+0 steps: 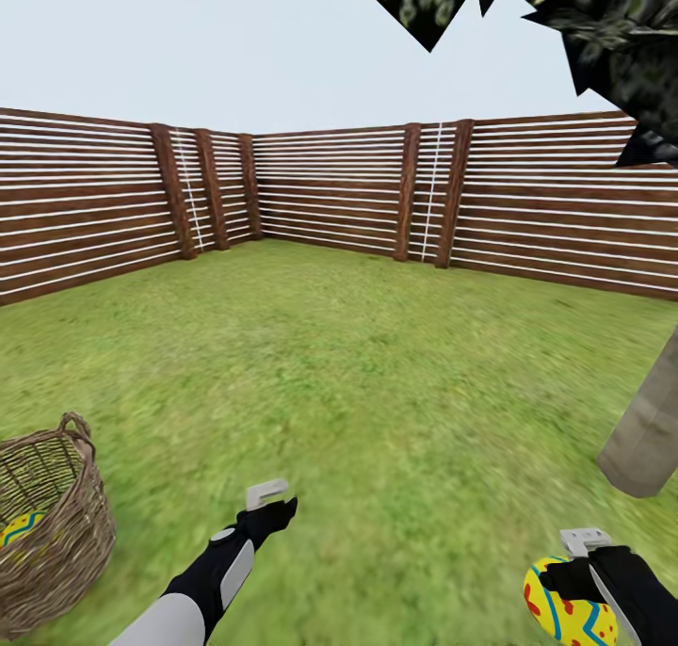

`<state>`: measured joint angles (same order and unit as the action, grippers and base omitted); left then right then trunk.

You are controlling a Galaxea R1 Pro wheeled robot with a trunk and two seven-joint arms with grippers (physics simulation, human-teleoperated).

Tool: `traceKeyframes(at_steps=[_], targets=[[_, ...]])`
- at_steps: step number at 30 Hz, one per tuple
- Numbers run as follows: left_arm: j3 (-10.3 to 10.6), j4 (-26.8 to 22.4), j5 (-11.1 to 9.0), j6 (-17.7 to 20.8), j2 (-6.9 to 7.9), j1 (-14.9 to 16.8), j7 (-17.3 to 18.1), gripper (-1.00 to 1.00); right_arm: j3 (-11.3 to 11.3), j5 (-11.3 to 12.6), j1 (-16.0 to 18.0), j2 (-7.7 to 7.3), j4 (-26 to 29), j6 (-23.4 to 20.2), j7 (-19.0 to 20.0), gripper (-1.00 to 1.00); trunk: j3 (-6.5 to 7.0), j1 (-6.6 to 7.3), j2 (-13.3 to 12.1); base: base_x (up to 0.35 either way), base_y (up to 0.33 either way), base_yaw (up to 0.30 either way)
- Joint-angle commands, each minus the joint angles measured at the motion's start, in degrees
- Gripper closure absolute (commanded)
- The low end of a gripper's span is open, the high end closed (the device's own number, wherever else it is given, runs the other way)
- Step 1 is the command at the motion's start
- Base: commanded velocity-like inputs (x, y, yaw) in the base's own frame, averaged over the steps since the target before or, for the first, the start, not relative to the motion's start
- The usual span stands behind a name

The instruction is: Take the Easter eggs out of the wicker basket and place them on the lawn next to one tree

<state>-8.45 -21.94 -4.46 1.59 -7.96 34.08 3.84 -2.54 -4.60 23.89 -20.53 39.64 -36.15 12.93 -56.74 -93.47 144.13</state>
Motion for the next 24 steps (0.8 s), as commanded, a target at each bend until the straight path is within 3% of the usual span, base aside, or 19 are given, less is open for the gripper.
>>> traceKeyframes(at_steps=[1, 24], targets=[[-0.34, -0.03, -0.47, 0.17, -0.04, 0.02, 0.37, -1.00, -0.15, -0.49, 0.02, 0.04, 0.08, -0.24, 0.43, 1.00, -0.28, -0.01, 0.04, 0.000, 0.000, 0.000], [-0.34, -0.03, -0.47, 0.17, -0.04, 0.02, 0.34, -1.00, -0.09, -0.50, 0.02, 0.07, 0.07, -0.24, 0.43, 1.00, -5.38, -0.60, 0.35, 0.000, 0.000, 0.000]])
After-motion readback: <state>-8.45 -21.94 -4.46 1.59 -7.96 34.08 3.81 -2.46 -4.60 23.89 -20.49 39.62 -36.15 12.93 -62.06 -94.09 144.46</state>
